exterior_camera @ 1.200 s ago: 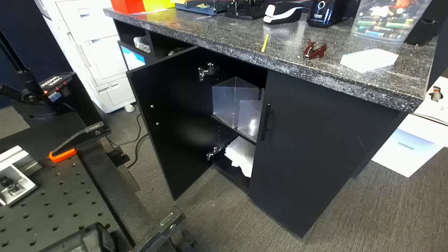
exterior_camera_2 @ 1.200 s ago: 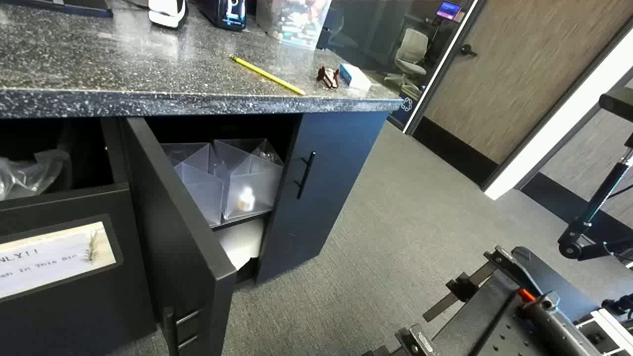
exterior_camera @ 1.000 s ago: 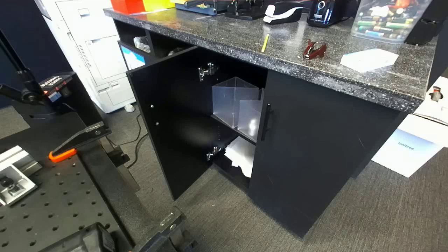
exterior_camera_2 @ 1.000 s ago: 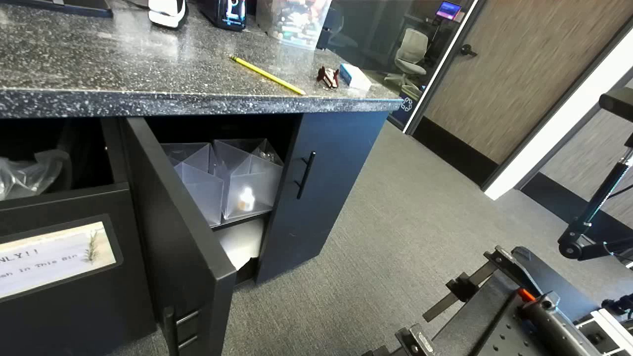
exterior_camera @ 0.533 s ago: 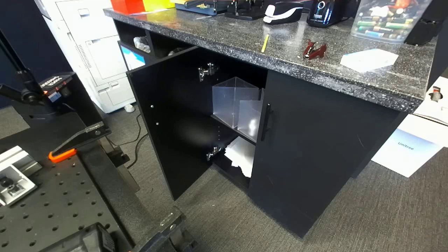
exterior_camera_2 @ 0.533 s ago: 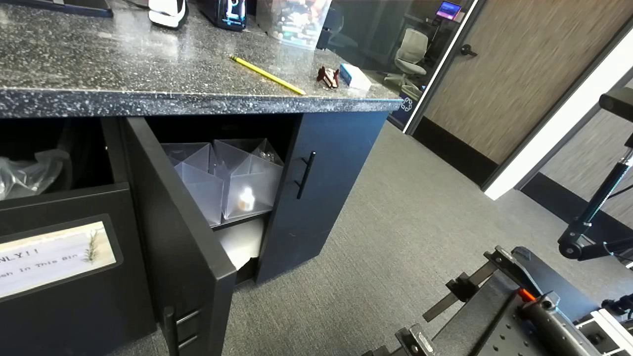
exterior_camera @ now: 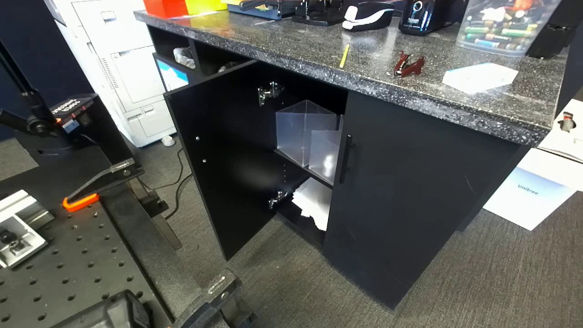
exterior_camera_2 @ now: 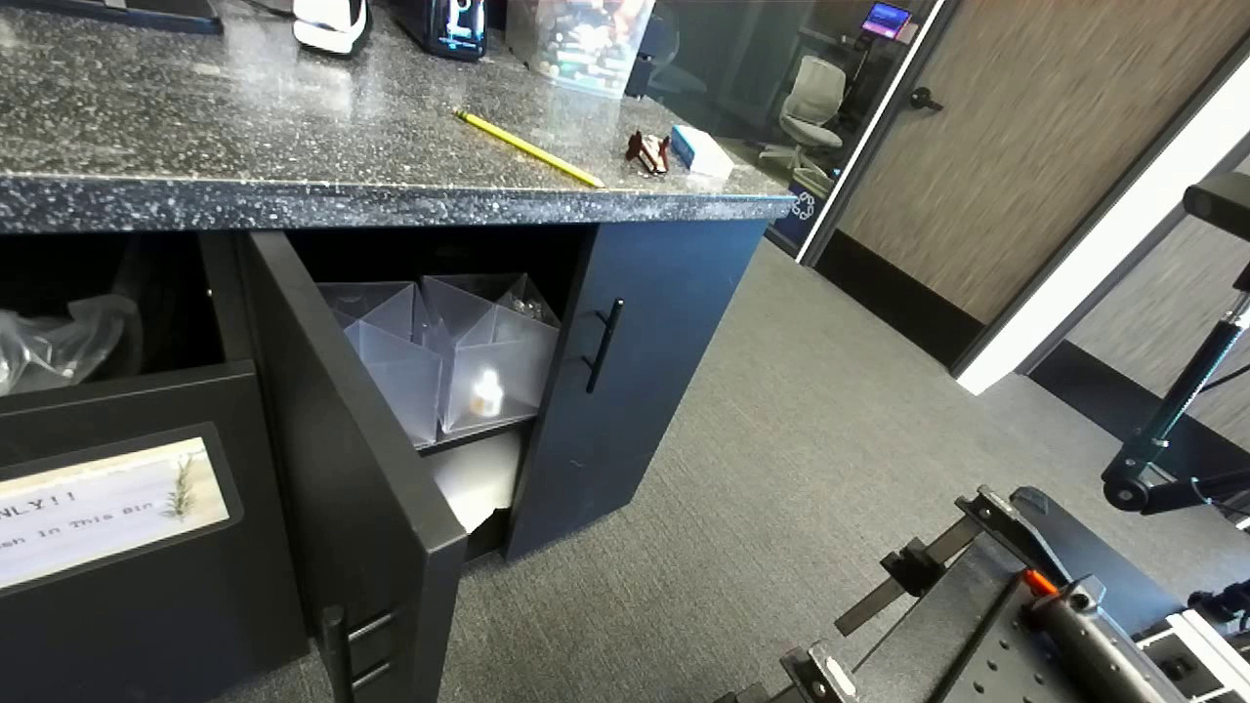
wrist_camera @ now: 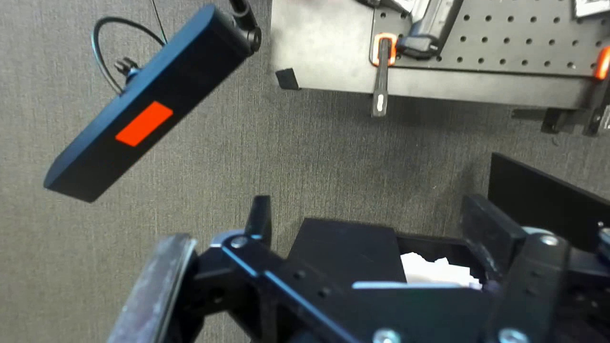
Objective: Pick the blue and white box and put it on the left side of the counter
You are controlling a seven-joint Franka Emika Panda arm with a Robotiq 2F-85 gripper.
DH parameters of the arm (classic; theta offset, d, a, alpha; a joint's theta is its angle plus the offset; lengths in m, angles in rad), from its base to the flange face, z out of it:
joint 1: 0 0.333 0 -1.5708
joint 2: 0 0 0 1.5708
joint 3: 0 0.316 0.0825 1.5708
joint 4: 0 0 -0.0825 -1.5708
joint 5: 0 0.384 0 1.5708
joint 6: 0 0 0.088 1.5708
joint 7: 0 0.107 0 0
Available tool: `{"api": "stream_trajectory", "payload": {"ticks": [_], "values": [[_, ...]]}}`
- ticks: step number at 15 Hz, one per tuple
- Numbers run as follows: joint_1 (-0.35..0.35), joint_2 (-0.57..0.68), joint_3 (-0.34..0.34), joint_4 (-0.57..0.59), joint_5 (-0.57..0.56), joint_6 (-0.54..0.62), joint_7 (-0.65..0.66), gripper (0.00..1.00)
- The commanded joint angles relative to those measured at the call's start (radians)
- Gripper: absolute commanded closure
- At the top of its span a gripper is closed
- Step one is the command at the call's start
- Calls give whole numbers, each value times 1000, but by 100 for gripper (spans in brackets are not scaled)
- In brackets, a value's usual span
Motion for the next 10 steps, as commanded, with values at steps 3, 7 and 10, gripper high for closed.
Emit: {"api": "stream_trajectory", "payload": {"ticks": [3, 7, 10], "values": [[-1, 377, -2, 347, 97, 49, 45, 0], [-14, 612, 2, 586, 156, 71, 84, 0], [-26, 785, 7, 763, 206, 77, 123, 0]]}}
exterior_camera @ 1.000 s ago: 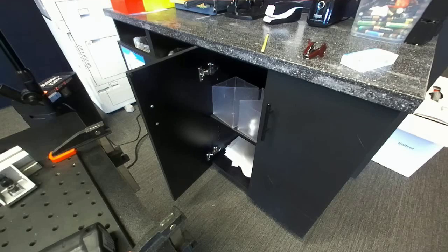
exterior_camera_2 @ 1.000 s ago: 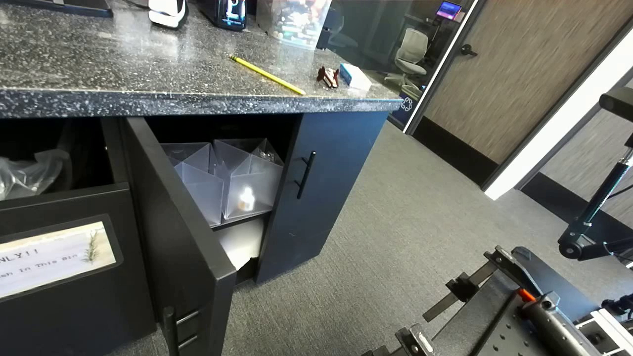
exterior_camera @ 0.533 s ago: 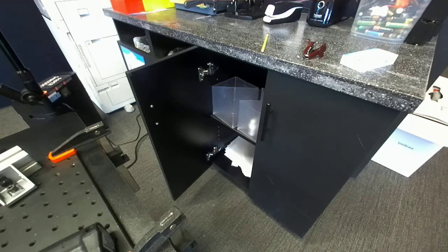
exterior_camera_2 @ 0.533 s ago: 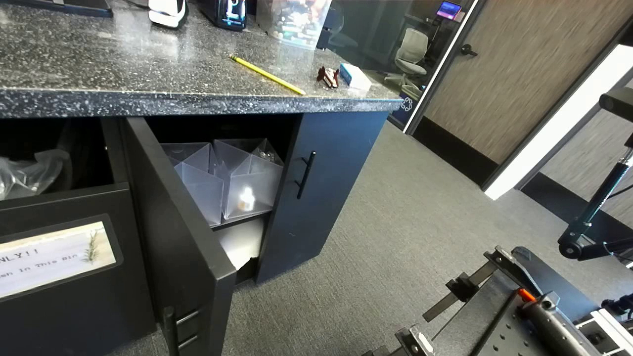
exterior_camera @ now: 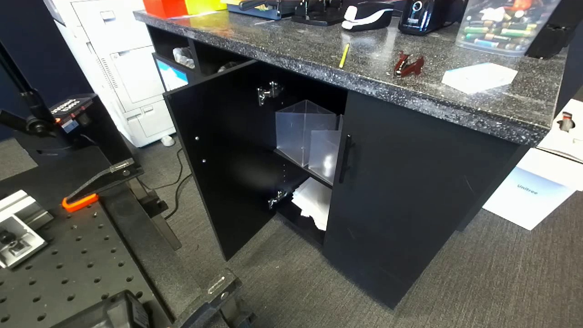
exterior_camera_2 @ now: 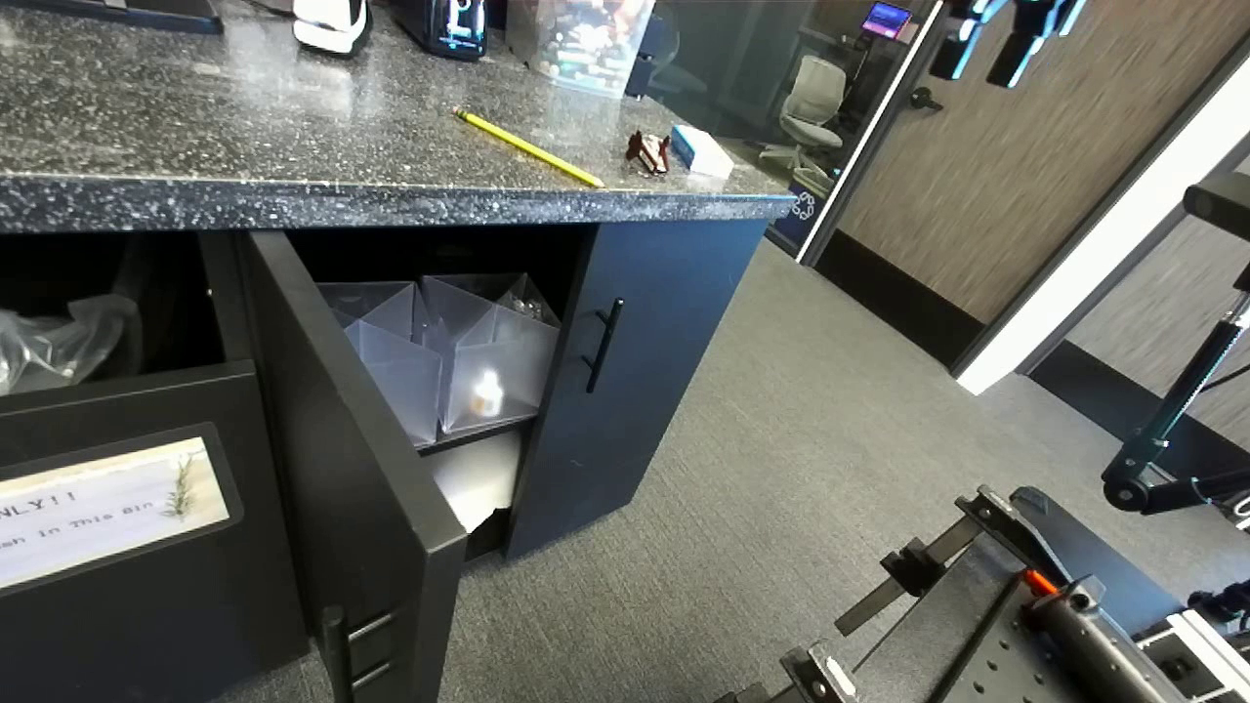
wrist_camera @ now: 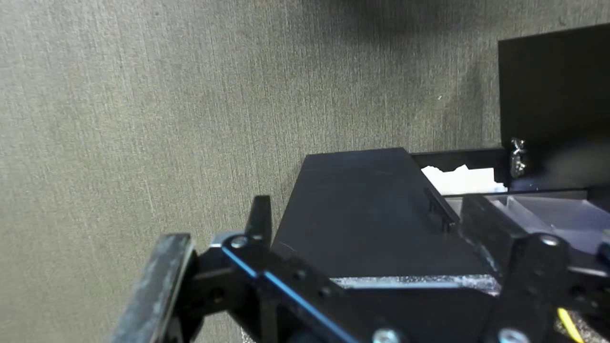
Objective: Pick the blue and white box and put it on the left side of the counter
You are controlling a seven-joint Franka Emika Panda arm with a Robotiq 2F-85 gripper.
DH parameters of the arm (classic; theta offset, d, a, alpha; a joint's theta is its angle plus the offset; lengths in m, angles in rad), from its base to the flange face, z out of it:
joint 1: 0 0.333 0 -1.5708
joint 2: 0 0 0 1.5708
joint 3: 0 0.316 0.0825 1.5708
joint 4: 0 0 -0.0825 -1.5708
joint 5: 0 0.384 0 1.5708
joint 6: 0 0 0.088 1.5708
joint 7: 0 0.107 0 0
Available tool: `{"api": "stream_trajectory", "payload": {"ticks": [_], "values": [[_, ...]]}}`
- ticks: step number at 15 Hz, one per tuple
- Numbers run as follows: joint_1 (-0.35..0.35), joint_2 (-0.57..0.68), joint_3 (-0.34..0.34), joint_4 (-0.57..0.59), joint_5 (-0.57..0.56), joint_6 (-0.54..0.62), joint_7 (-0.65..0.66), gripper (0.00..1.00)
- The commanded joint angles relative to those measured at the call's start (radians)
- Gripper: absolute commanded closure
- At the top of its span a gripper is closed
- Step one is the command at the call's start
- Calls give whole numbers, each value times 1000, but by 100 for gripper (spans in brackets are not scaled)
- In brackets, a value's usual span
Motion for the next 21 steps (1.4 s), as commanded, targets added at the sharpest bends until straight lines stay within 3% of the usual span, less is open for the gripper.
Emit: {"api": "stream_trajectory", "payload": {"ticks": [1, 14, 21], "values": [[-26, 223, 7, 254, 68, -8, 35, 0], [-158, 707, 51, 911, 229, -128, 73, 0], [-165, 909, 89, 1223, 248, -173, 86, 0]]}}
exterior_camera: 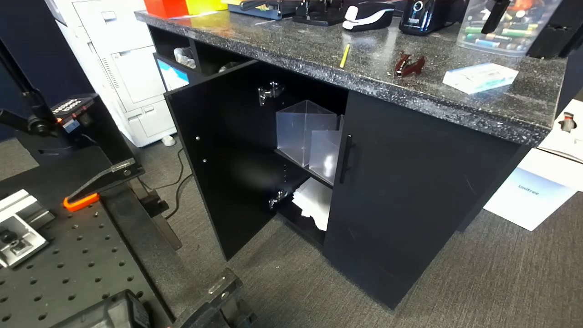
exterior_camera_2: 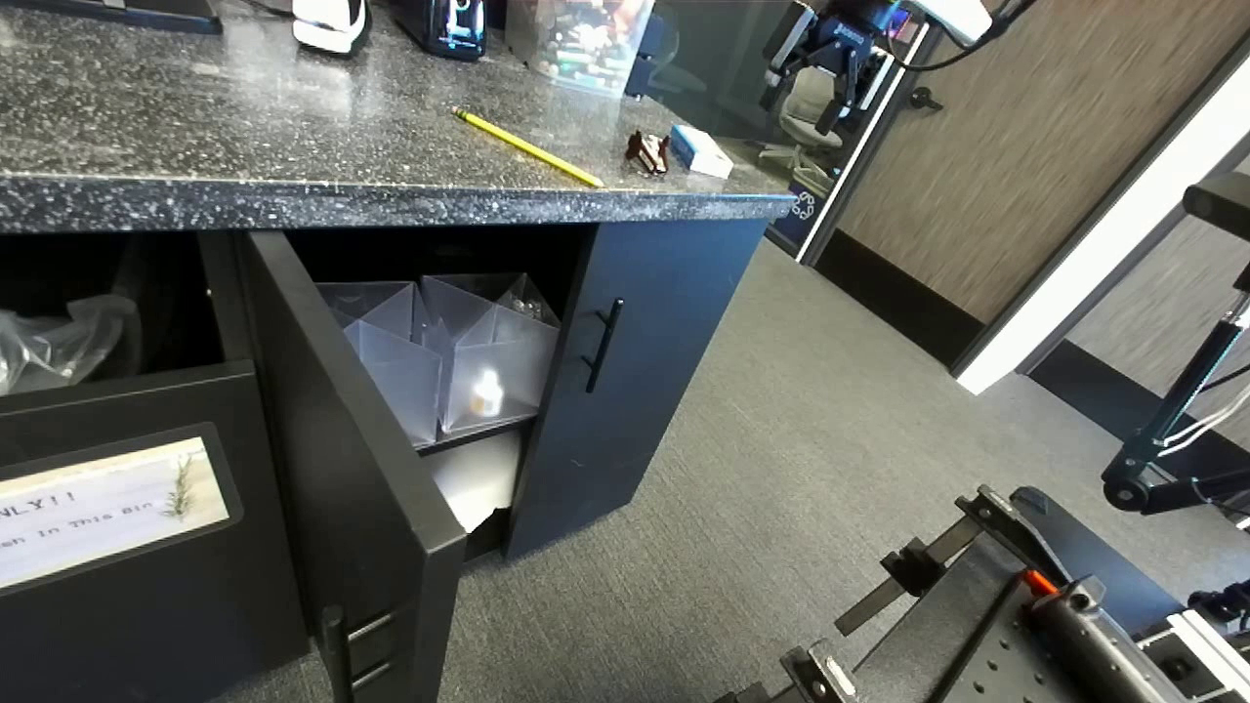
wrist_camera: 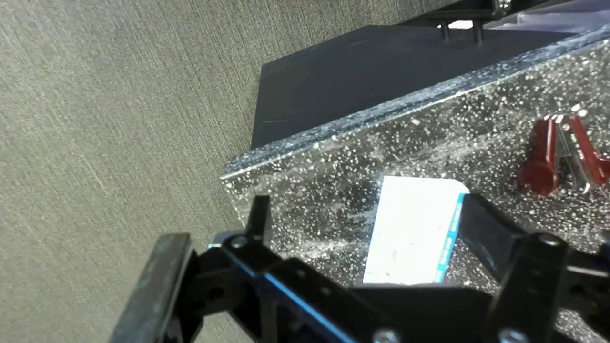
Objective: Pick the blue and white box and put it on the left side of the counter
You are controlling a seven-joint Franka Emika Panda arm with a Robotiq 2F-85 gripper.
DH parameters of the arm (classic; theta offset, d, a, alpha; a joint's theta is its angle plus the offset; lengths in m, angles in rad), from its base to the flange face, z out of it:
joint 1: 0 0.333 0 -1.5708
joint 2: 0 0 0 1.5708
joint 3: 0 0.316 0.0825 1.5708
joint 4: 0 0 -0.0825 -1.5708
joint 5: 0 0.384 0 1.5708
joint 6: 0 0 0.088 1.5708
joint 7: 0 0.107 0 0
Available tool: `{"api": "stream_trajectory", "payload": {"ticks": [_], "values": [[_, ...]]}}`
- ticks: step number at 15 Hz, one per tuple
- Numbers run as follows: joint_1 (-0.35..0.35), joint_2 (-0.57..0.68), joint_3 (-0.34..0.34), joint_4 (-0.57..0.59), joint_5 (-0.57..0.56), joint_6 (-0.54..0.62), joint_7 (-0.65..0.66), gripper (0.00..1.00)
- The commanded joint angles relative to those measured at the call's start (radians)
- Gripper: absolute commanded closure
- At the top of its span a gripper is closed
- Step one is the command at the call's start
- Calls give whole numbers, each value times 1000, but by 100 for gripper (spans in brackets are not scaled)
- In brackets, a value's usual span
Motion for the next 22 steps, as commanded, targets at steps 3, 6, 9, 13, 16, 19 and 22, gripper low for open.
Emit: {"api": "stream_trajectory", "payload": {"ticks": [3, 6, 9, 13, 16, 19, 22], "values": [[15, 170, 31, 257, 26, -16, 103, 0], [24, 214, 46, 290, 22, -4, 131, 0], [31, 249, 58, 301, 19, 21, 139, 0], [35, 284, 64, 311, 11, 80, 121, 0], [37, 299, 64, 315, 9, 127, 118, 0], [33, 302, 77, 311, 14, 129, 93, 26], [35, 299, 73, 307, 7, 115, 89, 51]]}}
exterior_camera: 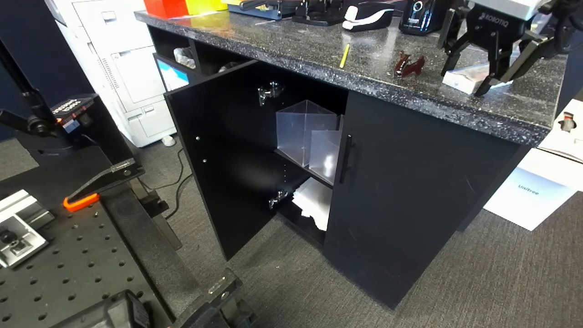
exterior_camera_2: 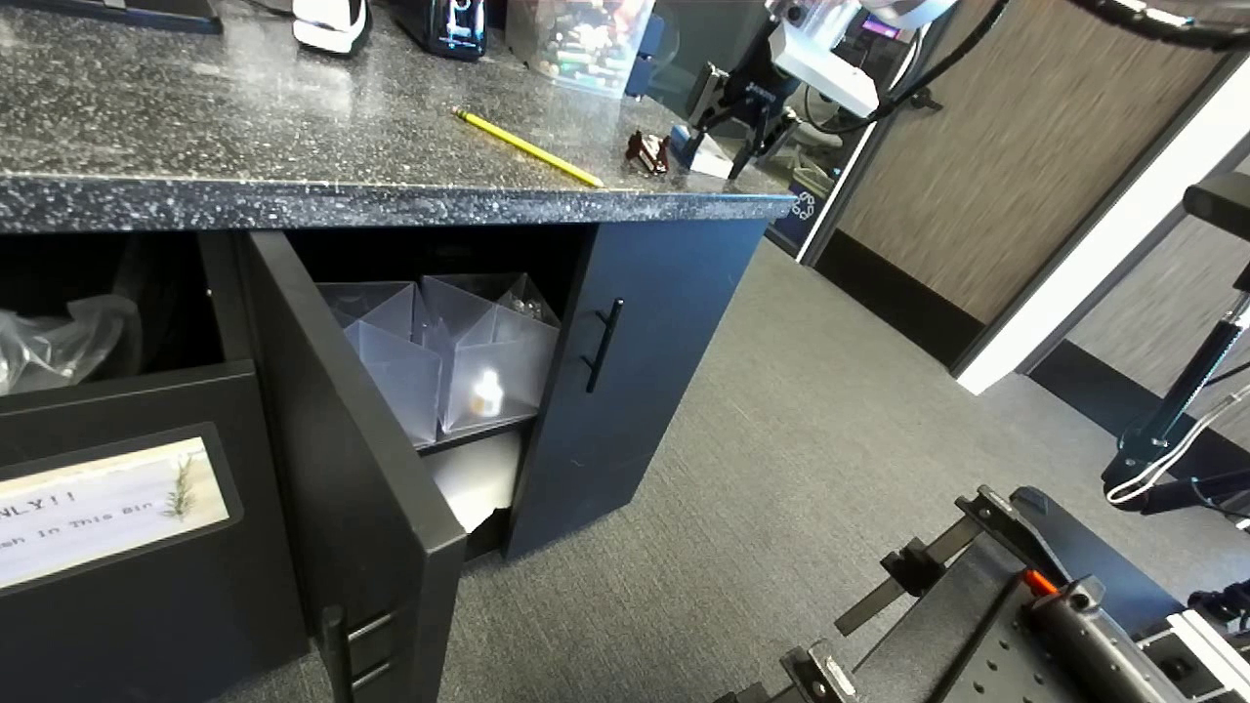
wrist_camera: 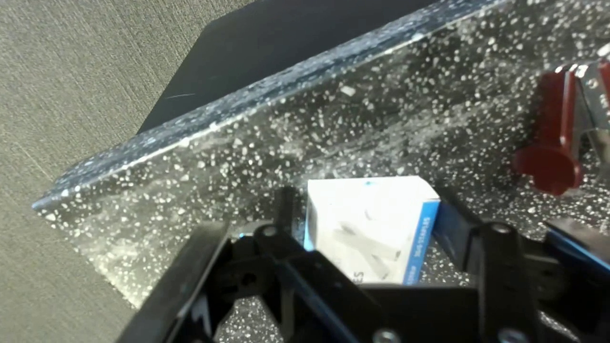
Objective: Pick the blue and white box and put it on the left side of the counter
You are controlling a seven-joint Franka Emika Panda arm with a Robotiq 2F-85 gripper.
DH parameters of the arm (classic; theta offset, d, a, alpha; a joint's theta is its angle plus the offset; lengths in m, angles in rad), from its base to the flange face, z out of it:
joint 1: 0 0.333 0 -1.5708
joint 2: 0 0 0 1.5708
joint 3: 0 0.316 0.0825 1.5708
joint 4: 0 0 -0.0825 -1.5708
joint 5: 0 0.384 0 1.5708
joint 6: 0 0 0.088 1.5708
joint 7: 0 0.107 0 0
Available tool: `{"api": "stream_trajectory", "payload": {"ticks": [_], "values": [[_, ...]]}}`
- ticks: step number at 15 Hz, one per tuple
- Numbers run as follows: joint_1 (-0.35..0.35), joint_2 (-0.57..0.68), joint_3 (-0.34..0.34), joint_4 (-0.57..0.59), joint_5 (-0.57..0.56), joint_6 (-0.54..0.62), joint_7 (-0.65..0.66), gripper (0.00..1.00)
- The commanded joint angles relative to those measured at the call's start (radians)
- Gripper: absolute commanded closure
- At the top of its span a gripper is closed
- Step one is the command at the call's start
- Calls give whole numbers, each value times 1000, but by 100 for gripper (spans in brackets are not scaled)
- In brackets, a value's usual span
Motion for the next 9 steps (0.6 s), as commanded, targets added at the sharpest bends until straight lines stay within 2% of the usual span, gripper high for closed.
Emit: {"api": "stream_trajectory", "payload": {"ticks": [1, 3, 5, 6, 9], "values": [[-2, 62, 8, 118, 7, -49, -19, 57], [6, 59, -3, 135, -6, -78, -11, 67], [15, 58, -4, 155, -11, -110, -14, 67], [21, -9, -2, 53, -12, -80, -16, 67], [72, -56, -12, 49, -26, -144, 23, 67]]}}
